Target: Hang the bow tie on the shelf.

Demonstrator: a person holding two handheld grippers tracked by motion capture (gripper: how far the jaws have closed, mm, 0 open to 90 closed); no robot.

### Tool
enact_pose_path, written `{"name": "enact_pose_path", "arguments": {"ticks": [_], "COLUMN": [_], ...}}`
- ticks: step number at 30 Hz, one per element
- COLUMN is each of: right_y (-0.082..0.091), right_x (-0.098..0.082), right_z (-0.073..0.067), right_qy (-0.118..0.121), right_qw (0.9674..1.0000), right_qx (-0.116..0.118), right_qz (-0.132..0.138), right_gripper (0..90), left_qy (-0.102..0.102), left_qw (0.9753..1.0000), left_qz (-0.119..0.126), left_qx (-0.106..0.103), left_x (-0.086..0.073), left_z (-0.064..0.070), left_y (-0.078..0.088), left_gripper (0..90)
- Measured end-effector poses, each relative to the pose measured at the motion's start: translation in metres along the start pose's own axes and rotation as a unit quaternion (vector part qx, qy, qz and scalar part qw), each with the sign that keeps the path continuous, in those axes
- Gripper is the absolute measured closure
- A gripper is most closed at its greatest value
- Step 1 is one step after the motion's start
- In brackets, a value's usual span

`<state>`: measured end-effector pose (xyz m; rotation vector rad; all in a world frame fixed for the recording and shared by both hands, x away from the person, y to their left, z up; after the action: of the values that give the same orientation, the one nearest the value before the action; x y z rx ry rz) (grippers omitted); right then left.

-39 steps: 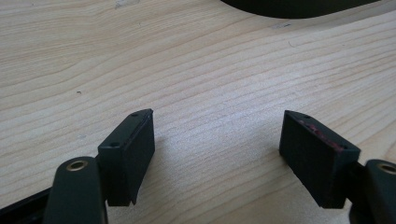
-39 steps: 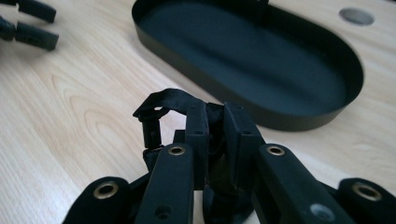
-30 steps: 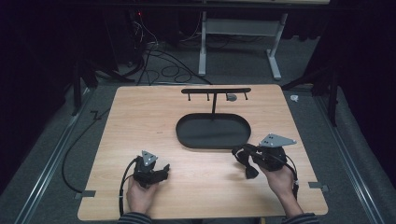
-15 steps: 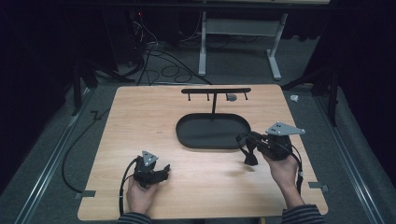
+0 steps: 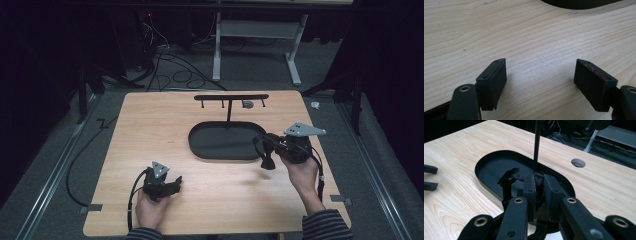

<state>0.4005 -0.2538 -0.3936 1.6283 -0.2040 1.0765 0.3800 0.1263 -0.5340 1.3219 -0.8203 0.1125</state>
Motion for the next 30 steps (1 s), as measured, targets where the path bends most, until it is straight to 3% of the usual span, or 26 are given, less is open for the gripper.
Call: {"name": "enact_pose_path", "arguments": {"ticks": [12, 30], "right_y": [0.001, 0.0], "right_x": [0.025, 0.047], "right_z": [0.016, 0.037], "right_qy": [-0.015, -0.042], "right_qw": [0.9999, 0.999], "right_qx": [-0.003, -0.008], "right_qz": [0.007, 0.013], "right_gripper": [82.3, 82.2], "left_qy": [0.0, 0.0], "left_qw": [1.0, 1.0], "left_qz": [0.0, 0.0], "left_qx": [0.0, -0.001], "left_x": [0.0, 0.0], "left_z": [0.0, 0.0], "left_y": [0.0, 0.0], "left_gripper": [26.6, 26.6]}}
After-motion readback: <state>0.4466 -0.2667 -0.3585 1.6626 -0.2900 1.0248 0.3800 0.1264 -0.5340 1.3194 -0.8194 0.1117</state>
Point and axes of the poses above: each handheld gripper's, and its own axes: y roughly backward along the jaws, x roughly out of its top, z roughly to its right, the point moved 4 cm from there along -y, roughly forward along the jaws, and after that the axes turned 12 degrees about -z, right-handed, at the moved point
